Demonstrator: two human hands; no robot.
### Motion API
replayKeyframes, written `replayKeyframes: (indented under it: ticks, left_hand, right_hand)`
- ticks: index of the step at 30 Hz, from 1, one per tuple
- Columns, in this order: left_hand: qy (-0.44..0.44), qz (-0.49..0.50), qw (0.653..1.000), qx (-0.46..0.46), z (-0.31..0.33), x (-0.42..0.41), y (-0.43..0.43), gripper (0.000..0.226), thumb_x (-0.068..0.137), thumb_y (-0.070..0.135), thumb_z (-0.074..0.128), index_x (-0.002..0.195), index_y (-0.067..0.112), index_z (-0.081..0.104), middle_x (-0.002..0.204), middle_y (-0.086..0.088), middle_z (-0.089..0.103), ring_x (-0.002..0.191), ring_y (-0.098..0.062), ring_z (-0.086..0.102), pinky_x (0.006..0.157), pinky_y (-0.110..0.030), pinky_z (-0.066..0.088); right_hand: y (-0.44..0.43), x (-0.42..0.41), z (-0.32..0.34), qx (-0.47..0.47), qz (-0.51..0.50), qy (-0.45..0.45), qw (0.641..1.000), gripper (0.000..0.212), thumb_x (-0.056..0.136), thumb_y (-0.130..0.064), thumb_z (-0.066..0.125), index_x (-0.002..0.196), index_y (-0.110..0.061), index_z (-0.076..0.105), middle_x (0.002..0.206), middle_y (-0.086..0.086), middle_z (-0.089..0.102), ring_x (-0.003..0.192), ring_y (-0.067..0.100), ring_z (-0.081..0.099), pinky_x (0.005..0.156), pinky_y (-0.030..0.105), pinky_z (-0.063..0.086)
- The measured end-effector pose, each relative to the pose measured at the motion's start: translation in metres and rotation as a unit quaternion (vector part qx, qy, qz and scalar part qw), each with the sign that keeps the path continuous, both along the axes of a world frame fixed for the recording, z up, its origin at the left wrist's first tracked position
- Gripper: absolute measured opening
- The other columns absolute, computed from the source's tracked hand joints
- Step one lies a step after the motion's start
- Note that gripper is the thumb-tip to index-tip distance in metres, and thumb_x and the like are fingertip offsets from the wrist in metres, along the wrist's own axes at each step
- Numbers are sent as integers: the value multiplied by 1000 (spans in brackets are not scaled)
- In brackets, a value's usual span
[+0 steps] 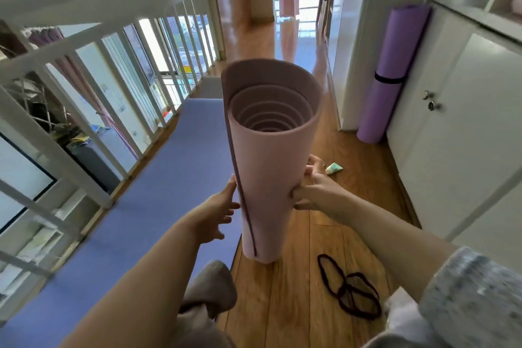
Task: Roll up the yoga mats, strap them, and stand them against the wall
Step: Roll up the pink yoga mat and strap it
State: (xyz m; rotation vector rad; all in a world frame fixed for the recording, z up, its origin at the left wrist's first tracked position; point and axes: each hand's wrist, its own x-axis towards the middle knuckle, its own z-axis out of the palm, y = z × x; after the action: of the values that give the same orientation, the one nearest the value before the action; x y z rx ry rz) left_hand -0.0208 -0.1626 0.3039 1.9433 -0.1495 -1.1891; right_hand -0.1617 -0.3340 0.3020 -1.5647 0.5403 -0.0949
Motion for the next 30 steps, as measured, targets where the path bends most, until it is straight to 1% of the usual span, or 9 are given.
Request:
replayKeyframes:
  ticks: [3,6,9,11,14,18,24,27,30]
  left_hand:
    - [-39,47,996,-61,3,-8,4,75,92,58,45,144,6,33,147,-14,38,127,-30,44,106,-49,38]
    - [-172,72,972,-143,13,-15,5,58,94,27,60,143,17,32,135,-16,42,107,-27,54,86,-35,51]
    - [-285,4,947,-145,28,-23,6,53,91,12,64,130,33,36,120,-7,47,93,-23,62,66,-23,52]
    - [-271,-24,952,-139,39,-29,7,42,95,10,56,121,36,36,111,-5,53,89,-20,63,66,-25,53]
    - [-185,-18,972,-141,59,-34,12,24,103,22,41,126,26,46,106,-2,60,88,-18,64,81,-36,53]
    - [-168,-21,978,-118,86,-39,16,65,93,60,35,131,9,52,117,-6,56,104,-24,58,92,-39,51]
    - [7,-11,987,-163,120,-39,35,97,65,85,33,139,22,38,135,-22,49,109,-36,58,87,-46,51]
    - [-31,-44,990,-132,142,-35,39,106,50,87,42,129,17,45,132,-12,49,115,-32,54,94,-47,50]
    - [-31,-42,987,-153,162,-33,39,101,52,83,50,127,15,46,126,-11,53,110,-32,58,92,-47,52]
  right_hand:
    - [5,-9,17,-86,-41,-32,995,72,81,-2,67,124,-37,22,124,4,45,108,23,57,82,38,58]
    - [13,-20,28,-170,-74,-59,981,62,83,-3,67,130,-27,35,115,0,53,94,19,63,76,35,59]
    - [20,-27,51,12,-97,-90,991,46,93,-8,56,127,-36,45,122,2,55,104,23,61,77,41,59]
    - [22,-31,67,136,-115,-93,980,33,96,-20,51,124,-36,51,126,5,55,113,31,57,82,54,55]
    - [18,-40,87,221,-85,-71,969,57,84,-62,51,131,-29,49,131,8,53,121,34,50,91,63,45]
    - [28,-42,113,184,-40,-44,981,92,54,-74,62,134,-30,46,133,4,52,124,29,48,91,64,44]
    - [51,-36,124,119,-89,4,989,61,73,-66,59,123,-31,49,118,0,53,124,30,45,99,64,40]
    - [57,-34,131,114,-89,20,989,41,81,-65,54,105,-31,52,108,-1,54,119,30,45,100,64,38]
    - [62,-28,140,110,-99,26,989,54,81,-68,54,117,-28,49,114,2,52,121,33,44,97,66,40]
